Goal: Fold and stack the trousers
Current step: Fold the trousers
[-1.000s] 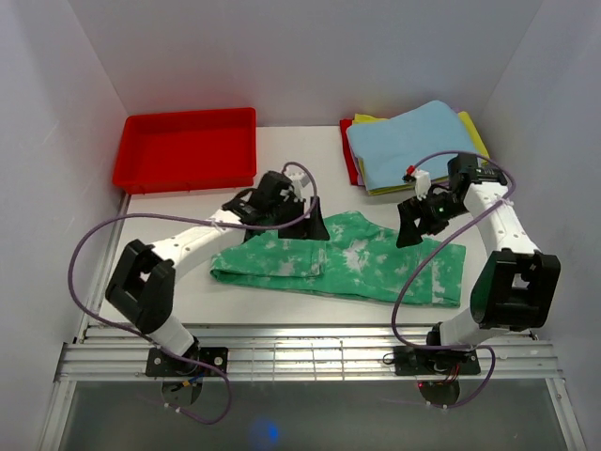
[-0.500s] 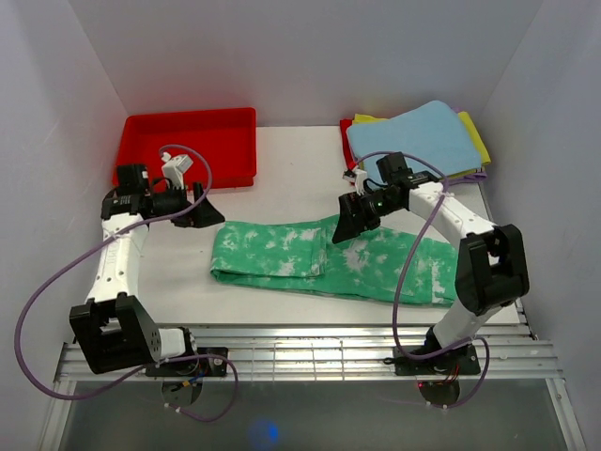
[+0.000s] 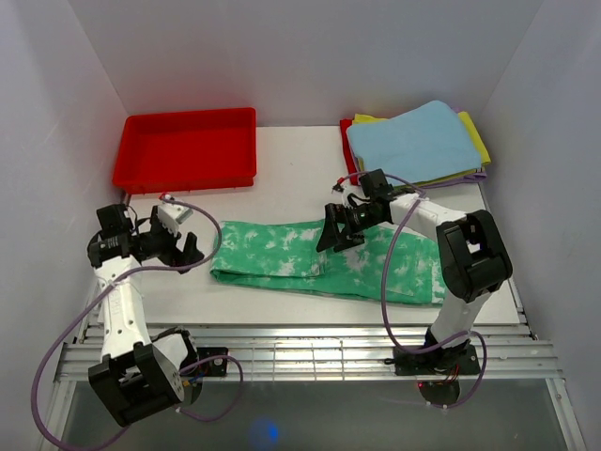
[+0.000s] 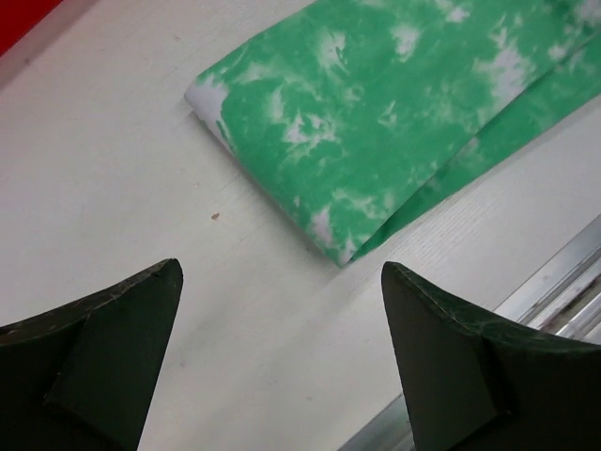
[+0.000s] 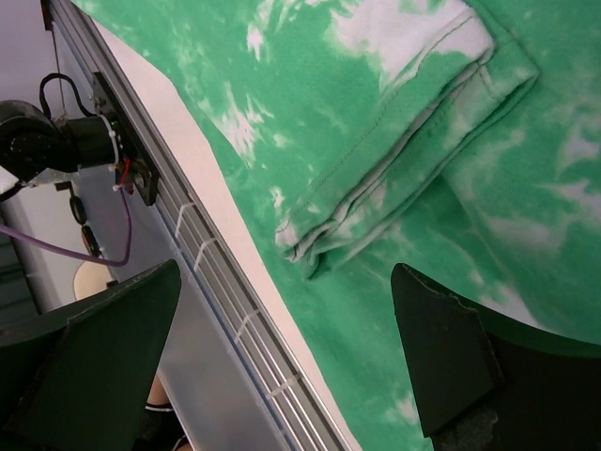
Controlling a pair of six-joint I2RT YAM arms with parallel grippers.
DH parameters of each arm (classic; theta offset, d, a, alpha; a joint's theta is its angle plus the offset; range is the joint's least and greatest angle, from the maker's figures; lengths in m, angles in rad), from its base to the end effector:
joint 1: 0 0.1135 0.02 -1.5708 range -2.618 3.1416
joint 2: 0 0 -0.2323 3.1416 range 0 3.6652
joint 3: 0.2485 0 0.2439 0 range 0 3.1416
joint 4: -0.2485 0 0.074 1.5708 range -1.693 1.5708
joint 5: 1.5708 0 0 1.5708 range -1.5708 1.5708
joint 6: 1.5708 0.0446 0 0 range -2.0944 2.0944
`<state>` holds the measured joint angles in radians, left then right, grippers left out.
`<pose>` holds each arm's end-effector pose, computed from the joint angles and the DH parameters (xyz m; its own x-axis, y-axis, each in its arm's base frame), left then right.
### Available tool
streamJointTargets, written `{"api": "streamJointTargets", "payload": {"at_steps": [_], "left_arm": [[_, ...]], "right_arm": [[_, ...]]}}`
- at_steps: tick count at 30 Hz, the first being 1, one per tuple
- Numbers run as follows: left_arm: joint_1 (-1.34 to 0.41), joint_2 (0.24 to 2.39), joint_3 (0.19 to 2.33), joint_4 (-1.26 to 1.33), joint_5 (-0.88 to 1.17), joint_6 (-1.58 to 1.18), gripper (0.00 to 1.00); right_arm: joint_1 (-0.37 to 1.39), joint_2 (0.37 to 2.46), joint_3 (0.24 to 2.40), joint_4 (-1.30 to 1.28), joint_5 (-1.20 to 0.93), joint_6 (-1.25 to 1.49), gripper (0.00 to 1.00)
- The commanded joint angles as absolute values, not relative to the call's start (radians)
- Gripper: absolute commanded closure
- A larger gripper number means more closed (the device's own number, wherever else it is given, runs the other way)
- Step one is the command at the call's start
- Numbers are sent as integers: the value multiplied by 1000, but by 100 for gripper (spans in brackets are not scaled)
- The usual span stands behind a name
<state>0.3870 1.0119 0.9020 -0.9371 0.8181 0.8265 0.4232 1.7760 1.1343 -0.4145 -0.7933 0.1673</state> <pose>0.1888 0.0418 0.2537 -0.4844 0.3456 -0.8037 0.6441 0.7626 -0.0602 0.3010 0.1704 0.1558 -0.8838 -0.2700 -0.3820 -0.4672 0.5482 0.6937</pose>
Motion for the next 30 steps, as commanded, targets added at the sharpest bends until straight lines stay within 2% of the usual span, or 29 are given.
{"api": "streamJointTargets", "payload": {"at_steps": [1,4,5,10,11,16,22,25,30], "left_arm": [[385,980,824,-983,805,1165,2],[370,977,741,-957,746,1256,2],[367,979,726,-956,741,1273,2],[325,940,617,-872,755,1255,2],[299,919,595,-808,753,1238,2],[157,859,425,-528,632,1097,2],[41,884,335,-154,474,968,2],[35,867,282,-10,388,939,2],[35,804,239,41,357,954,2]], "right_arm": [[440,1786,1091,-318,-816,261,1],[462,1815,1083,-295,-821,270,0],[468,1839,1098,-293,-822,271,5],[471,1922,1127,-258,-847,296,13],[471,1949,1127,-247,-850,299,18],[471,2032,1150,-215,-871,313,29],[471,2054,1158,-204,-891,325,33],[469,2065,1163,-204,-893,325,42],[469,2075,1172,-206,-899,328,68]]}}
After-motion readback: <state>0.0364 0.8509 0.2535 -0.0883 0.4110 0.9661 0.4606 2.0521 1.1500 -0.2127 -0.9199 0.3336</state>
